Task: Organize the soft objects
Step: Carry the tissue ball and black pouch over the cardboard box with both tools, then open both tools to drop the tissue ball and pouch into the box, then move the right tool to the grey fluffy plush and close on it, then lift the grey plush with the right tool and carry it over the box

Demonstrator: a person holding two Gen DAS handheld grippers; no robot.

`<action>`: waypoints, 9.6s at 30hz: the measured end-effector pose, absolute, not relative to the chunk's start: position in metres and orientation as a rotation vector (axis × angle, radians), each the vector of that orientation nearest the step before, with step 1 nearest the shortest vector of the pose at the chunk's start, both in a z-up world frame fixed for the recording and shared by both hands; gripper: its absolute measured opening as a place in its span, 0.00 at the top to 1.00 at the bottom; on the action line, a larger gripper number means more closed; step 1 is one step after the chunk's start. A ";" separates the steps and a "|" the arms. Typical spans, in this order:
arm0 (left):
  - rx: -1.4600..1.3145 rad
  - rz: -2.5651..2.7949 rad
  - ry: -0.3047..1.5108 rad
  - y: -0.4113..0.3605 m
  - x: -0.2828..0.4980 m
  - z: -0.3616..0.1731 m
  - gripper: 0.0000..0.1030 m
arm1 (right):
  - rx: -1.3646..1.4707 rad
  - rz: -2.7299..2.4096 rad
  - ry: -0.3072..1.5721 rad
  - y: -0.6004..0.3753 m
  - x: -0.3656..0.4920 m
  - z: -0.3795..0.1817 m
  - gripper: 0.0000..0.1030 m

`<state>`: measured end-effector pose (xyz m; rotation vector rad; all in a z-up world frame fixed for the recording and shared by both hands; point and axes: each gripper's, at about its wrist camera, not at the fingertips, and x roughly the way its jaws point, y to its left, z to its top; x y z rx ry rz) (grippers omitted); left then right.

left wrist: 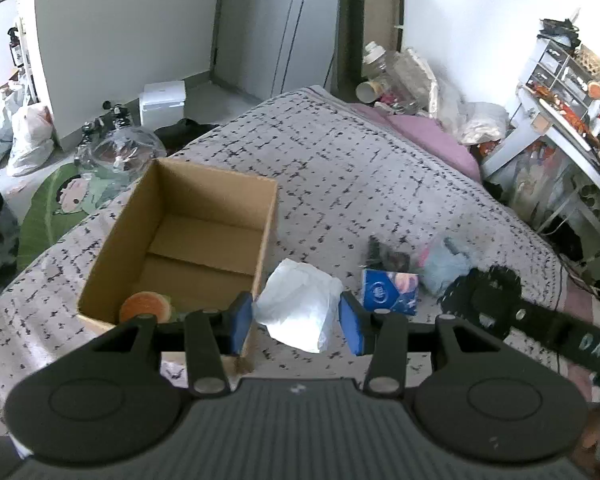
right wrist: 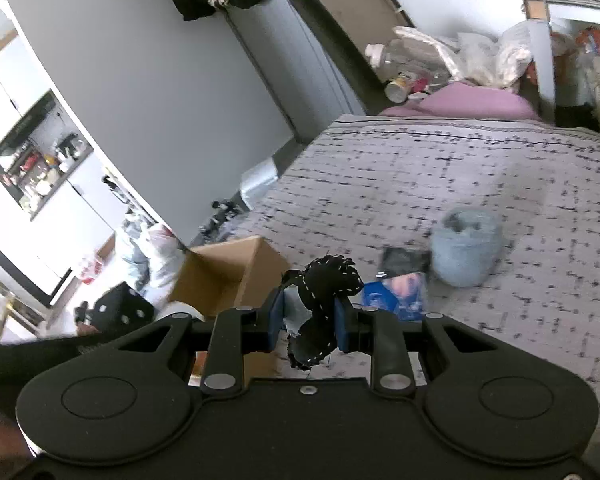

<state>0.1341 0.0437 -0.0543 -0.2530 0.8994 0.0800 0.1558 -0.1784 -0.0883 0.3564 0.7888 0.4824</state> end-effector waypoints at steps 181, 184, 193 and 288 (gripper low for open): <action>-0.397 -0.026 1.011 -0.112 0.319 -0.151 0.81 | 0.965 0.372 0.956 -0.328 0.298 -0.245 0.72; -0.403 -0.005 1.053 -0.115 0.326 -0.163 0.80 | 0.965 0.359 0.976 -0.325 0.301 -0.250 0.72; -0.456 -0.006 1.084 -0.109 0.325 -0.180 0.80 | 1.007 0.324 0.983 -0.327 0.305 -0.262 0.72; -0.846 0.131 0.709 0.167 0.130 -0.072 0.82 | 0.379 0.644 0.877 -0.042 0.192 -0.090 0.78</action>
